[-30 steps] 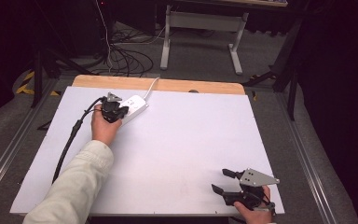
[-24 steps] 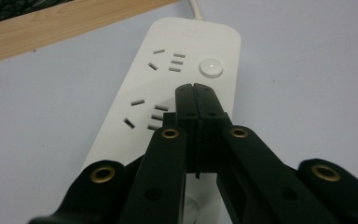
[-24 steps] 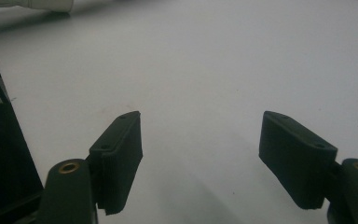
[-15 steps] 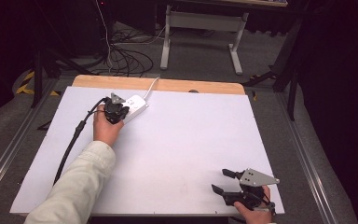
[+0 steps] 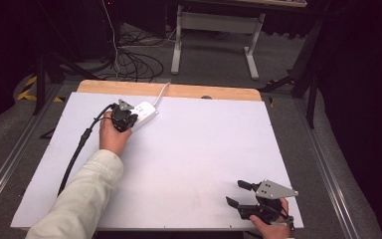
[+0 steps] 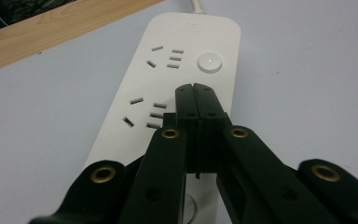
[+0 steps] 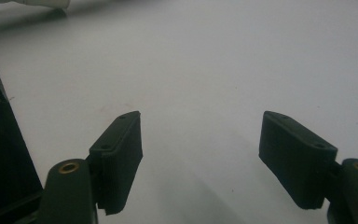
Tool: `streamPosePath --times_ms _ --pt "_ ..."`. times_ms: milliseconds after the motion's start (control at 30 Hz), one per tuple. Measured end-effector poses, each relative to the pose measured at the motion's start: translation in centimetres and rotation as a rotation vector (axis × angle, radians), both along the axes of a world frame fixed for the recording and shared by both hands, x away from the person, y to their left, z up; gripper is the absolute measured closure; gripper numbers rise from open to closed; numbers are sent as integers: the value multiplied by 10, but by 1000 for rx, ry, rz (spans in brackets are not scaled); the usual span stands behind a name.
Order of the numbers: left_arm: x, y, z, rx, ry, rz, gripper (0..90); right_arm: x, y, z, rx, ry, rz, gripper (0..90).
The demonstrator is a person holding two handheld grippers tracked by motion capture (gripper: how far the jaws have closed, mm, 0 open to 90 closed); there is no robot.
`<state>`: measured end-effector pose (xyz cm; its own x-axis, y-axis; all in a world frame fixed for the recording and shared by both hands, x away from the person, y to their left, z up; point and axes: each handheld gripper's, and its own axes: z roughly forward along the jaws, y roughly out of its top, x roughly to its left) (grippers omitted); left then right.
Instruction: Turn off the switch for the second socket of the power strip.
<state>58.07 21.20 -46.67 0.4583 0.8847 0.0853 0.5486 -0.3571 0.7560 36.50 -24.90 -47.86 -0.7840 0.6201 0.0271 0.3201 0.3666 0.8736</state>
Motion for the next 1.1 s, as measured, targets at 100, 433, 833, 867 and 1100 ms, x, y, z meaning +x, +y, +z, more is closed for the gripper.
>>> streamPosePath --times_ms 100,433,833,867,1100 --pt "3 2 4 -38 9 -2 899 0 0 0 2 3 -3 308" --pt "-4 10 25 -109 49 -15 899 3 3 0 -4 2 -1 308" --pt "-11 8 43 -118 20 -31 897 11 8 1 -5 0 23 308" --pt "-12 8 43 -121 18 -31 896 11 9 1 -5 0 25 308" --pt "-18 9 51 -117 -6 -25 823 16 10 2 -9 -7 34 308"
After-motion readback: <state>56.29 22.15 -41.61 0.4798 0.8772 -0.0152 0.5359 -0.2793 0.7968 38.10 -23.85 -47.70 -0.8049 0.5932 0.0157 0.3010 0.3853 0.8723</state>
